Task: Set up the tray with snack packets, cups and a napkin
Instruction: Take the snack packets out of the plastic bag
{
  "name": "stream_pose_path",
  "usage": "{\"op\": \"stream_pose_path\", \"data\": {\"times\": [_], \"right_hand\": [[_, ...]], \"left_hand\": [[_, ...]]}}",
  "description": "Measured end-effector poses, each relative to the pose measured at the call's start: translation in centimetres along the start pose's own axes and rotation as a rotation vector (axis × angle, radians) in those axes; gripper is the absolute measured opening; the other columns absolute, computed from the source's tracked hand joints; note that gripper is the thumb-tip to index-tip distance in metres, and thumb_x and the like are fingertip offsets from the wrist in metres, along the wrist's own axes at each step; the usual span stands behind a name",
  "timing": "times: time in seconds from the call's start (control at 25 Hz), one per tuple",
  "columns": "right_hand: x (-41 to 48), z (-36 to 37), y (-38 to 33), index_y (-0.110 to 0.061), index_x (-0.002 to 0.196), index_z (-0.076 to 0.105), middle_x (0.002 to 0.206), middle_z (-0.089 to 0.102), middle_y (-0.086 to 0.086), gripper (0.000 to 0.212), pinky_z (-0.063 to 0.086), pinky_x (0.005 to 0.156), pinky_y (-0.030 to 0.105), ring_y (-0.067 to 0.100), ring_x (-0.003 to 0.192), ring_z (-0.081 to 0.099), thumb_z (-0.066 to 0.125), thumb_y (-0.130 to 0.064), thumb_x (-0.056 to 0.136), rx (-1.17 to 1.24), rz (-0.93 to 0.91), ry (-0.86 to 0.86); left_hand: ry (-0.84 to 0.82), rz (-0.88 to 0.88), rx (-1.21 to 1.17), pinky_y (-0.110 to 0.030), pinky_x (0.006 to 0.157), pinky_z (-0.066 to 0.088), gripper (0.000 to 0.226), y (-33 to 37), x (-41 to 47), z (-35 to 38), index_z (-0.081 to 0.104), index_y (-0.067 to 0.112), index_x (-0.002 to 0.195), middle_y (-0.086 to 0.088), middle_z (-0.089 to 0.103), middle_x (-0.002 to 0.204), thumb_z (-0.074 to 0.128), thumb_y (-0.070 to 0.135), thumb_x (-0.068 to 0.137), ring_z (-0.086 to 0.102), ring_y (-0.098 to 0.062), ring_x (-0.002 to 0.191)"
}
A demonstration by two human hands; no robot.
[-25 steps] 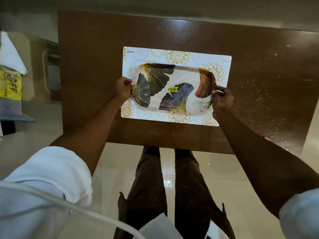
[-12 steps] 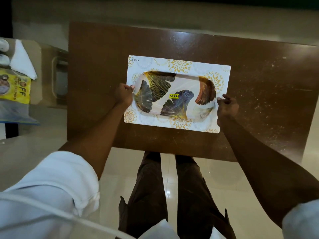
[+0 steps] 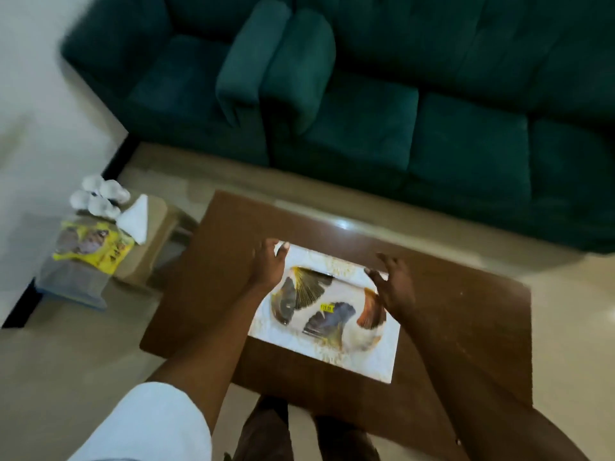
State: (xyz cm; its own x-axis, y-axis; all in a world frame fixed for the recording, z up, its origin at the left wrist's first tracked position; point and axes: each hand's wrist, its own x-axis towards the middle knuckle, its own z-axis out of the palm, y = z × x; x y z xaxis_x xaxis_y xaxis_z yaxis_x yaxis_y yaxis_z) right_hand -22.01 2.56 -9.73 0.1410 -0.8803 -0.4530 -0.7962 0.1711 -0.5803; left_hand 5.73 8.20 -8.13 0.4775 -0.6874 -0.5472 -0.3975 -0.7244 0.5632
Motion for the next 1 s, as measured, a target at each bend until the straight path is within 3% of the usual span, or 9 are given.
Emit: {"op": "stream_pose_path", "data": {"times": [0.2, 0.36, 0.52, 0.84, 1.0], "right_hand": [[4.4, -8.9, -17.2, -0.013, 0.158, 0.039, 0.155, 0.044, 0.016, 0.067, 0.039, 0.117, 0.045, 0.034, 0.144, 0.042, 0.06, -0.043, 0.102, -0.103, -0.246, 0.045], [-0.8, -11.8, -33.3, -0.019, 0.161, 0.033, 0.161, 0.038, 0.011, 0.07, 0.037, 0.119, 0.05, 0.034, 0.148, 0.036, 0.057, -0.048, 0.102, -0.173, -0.487, 0.004], [-6.9, -15.8, -47.7, -0.017, 0.161, 0.032, 0.16, 0.038, 0.017, 0.071, 0.035, 0.12, 0.049, 0.04, 0.146, 0.037, 0.059, -0.046, 0.102, -0.184, -0.715, 0.102], [-25.5, -10.5, -70.0, -0.018, 0.161, 0.032, 0.161, 0.037, 0.017, 0.074, 0.036, 0.117, 0.054, 0.041, 0.149, 0.033, 0.059, -0.051, 0.1, -0.043, -1.102, 0.138], [-30.5, -4.5, -73.6, -0.021, 0.161, 0.032, 0.16, 0.039, 0.015, 0.075, 0.038, 0.115, 0.056, 0.039, 0.149, 0.034, 0.058, -0.055, 0.099, -0.033, -1.168, 0.105]], "left_hand": [[0.107, 0.142, -0.071, -0.044, 0.112, 0.043, 0.051, 9.8, -2.5, -12.9, 0.046, 0.006, 0.15, -0.021, 0.055, 0.146, 0.051, 0.034, 0.107, 0.053, -0.036, 0.136], [0.279, 0.169, -0.111, -0.042, 0.121, 0.035, 0.061, 11.6, -9.2, -26.1, 0.033, 0.006, 0.158, -0.018, 0.04, 0.161, 0.049, 0.037, 0.107, 0.042, -0.032, 0.148], [0.435, 0.273, -0.067, -0.039, 0.125, 0.03, 0.065, 13.6, -16.3, -38.7, 0.033, 0.002, 0.158, -0.017, 0.036, 0.164, 0.052, 0.036, 0.106, 0.036, -0.029, 0.153], [0.801, 0.328, -0.015, -0.041, 0.126, 0.029, 0.068, 4.7, -31.4, -61.6, 0.03, 0.004, 0.159, -0.016, 0.033, 0.166, 0.049, 0.043, 0.107, 0.034, -0.03, 0.154], [0.848, 0.273, -0.037, -0.043, 0.124, 0.031, 0.067, -2.6, -34.1, -65.3, 0.031, 0.006, 0.158, -0.016, 0.035, 0.164, 0.049, 0.045, 0.106, 0.034, -0.031, 0.153]]}}
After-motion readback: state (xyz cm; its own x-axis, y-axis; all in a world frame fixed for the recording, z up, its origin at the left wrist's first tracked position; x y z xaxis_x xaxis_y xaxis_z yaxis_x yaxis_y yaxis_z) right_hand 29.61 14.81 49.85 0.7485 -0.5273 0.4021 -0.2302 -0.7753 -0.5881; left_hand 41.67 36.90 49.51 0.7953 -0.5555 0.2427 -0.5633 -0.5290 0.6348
